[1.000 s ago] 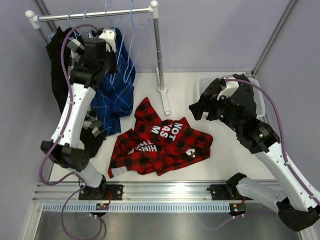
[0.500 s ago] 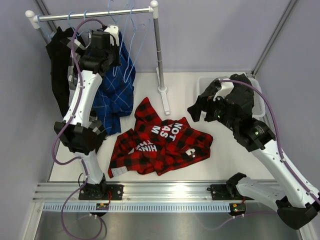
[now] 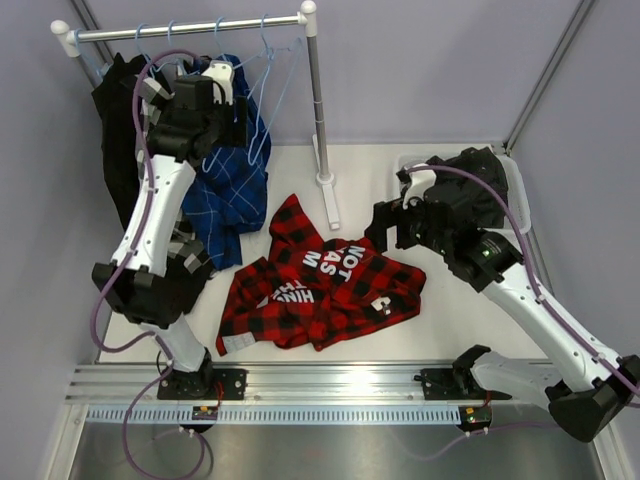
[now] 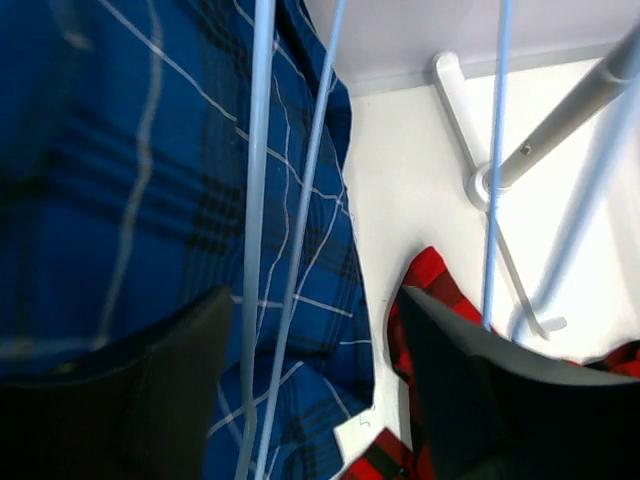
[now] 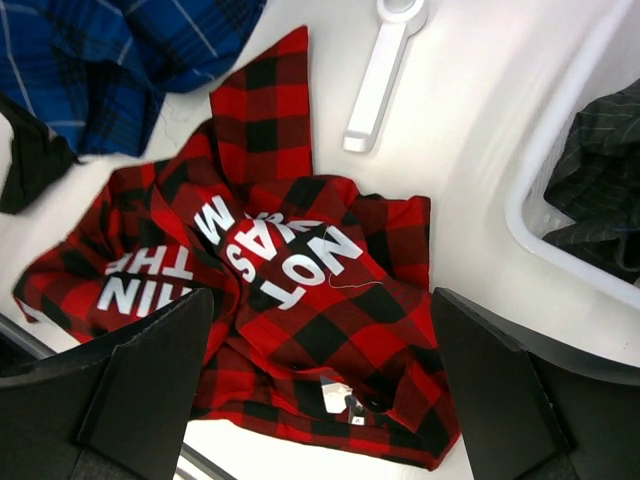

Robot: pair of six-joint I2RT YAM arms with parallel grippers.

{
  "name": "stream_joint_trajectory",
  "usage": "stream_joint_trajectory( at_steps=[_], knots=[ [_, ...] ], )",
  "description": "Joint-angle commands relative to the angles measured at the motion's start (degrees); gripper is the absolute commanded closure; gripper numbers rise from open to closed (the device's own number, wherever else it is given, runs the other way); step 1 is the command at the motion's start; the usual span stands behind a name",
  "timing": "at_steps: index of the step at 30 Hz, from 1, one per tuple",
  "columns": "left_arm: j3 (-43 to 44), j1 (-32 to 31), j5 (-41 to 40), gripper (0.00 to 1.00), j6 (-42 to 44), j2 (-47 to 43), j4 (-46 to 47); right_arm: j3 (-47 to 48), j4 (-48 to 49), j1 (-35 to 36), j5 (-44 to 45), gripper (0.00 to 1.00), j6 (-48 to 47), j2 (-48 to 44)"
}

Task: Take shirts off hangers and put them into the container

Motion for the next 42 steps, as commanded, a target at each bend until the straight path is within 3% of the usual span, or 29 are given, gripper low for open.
stream_joint_trajectory(
  at_steps=[1,2,3,7,16,24,28,33,34,38,39,42],
  knots=[
    [-0.5,0.2,0.4,0.22,0.1,-9.6,2.5,-1.3,2.8,3.7,-1.2,0.01,-5.5,2.1],
    [-0.9,0.2,0.1,0.16,0.1,-11.2,2.5,-1.5,3.5,6.6,-0.2,0.01,-7.8,3.9],
    [-1.2,0.2,0.0,0.01,0.1,-12.7,2.5,-1.5,4.2,8.0,1.9,0.01,-8.6,4.9],
    [-5.2,0.2,-0.9,0.01,-1.7,-23.7,2.5,0.2,5.0,15.2,6.6,0.00,-12.4,11.5],
    [-27.5,0.2,-1.8,0.01,-5.0,-45.3,2.5,4.4,9.1,31.7,19.9,0.01,-16.2,28.1],
    [-34.1,0.2,-0.5,0.01,-5.5,-52.2,-0.2,8.7,7.8,32.7,36.3,0.01,-11.4,45.6],
    [-34.8,0.2,0.8,0.01,-5.7,-52.2,-0.6,9.1,6.5,29.5,27.3,0.01,-4.3,49.8],
    [-34.7,0.2,1.9,0.01,-5.3,-52.2,-0.6,7.4,6.4,26.7,16.6,0.01,-1.9,50.6],
    [-34.7,0.2,1.8,0.01,-5.1,-52.0,-0.6,6.9,6.3,26.2,12.4,0.03,-1.1,50.9],
    [-34.6,0.2,2.1,0.01,-4.9,-51.8,-0.6,2.9,8.6,24.6,6.7,0.75,1.0,50.6],
    [-34.6,0.2,2.1,0.01,-4.8,-51.6,-0.6,2.3,8.8,24.6,7.0,0.98,1.2,50.1],
    [-34.3,0.2,2.6,0.01,-4.7,-51.3,-0.6,0.4,9.7,23.7,6.9,1.00,1.7,45.8]
  ],
)
